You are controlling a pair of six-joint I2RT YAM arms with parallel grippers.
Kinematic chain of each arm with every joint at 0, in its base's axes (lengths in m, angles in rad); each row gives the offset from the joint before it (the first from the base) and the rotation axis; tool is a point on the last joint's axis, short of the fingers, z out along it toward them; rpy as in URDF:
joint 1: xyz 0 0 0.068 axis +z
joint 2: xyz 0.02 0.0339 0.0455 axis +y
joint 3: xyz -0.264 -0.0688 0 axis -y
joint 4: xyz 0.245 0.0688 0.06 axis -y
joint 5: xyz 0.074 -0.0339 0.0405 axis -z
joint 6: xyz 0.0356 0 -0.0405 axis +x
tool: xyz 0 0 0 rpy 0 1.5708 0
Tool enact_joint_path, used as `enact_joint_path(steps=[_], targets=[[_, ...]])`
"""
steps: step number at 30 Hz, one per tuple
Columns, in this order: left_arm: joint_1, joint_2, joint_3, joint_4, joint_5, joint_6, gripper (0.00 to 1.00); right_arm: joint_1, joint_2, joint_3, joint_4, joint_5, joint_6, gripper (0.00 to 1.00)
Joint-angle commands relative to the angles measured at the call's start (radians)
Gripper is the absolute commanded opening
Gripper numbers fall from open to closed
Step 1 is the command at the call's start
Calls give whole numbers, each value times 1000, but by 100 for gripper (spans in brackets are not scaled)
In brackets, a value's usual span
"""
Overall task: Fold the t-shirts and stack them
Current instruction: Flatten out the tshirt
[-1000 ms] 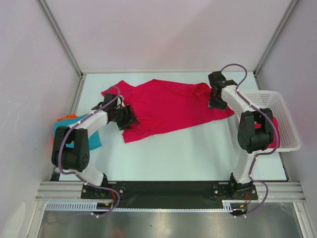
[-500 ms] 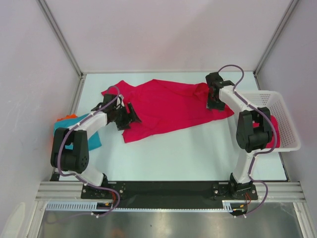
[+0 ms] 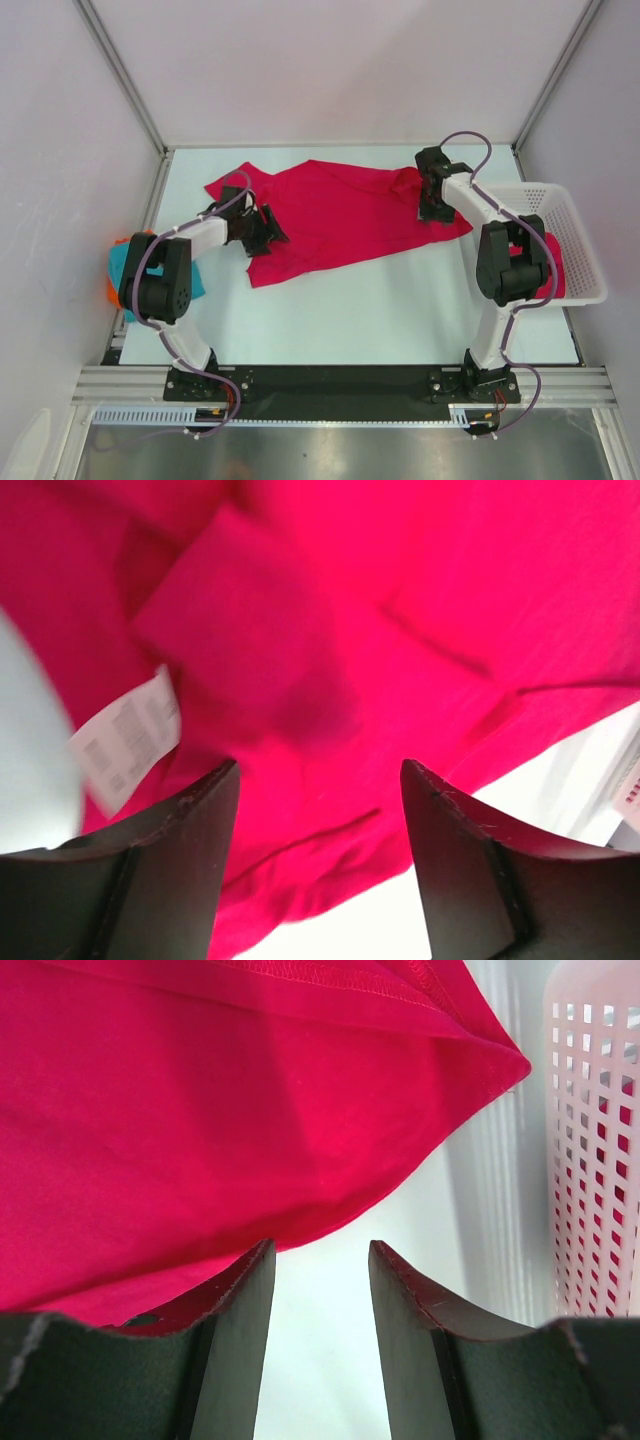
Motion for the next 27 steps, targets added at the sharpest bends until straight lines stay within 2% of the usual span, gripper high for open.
enact_joint_path(steps=[1,7,13,14,15,18,23,25,27], targets=[[-33,32,76,71,-23,-46,70,1,13,20,-2,35,-14,48],[-41,-12,86,63,-37,-46,69,-8,16,19,-2,42,-19,48],[-44,32,96,74,-17,-50,65,1,31,16,2,35,-16,47],[-47,41,96,78,-17,-50,62,1,33,16,1,35,-16,47],[-48,46,96,89,-17,-53,51,1,34,14,2,38,-18,47],[-54,72,104,112,-14,-59,30,-3,42,8,7,35,-18,47],[-57,119,129,118,7,-58,14,-12,57,-9,16,40,-11,47],[-57,116,127,120,12,-56,3,-15,60,-17,19,54,-10,48],[-57,86,122,114,11,-56,1,-26,66,-21,21,69,-10,48]])
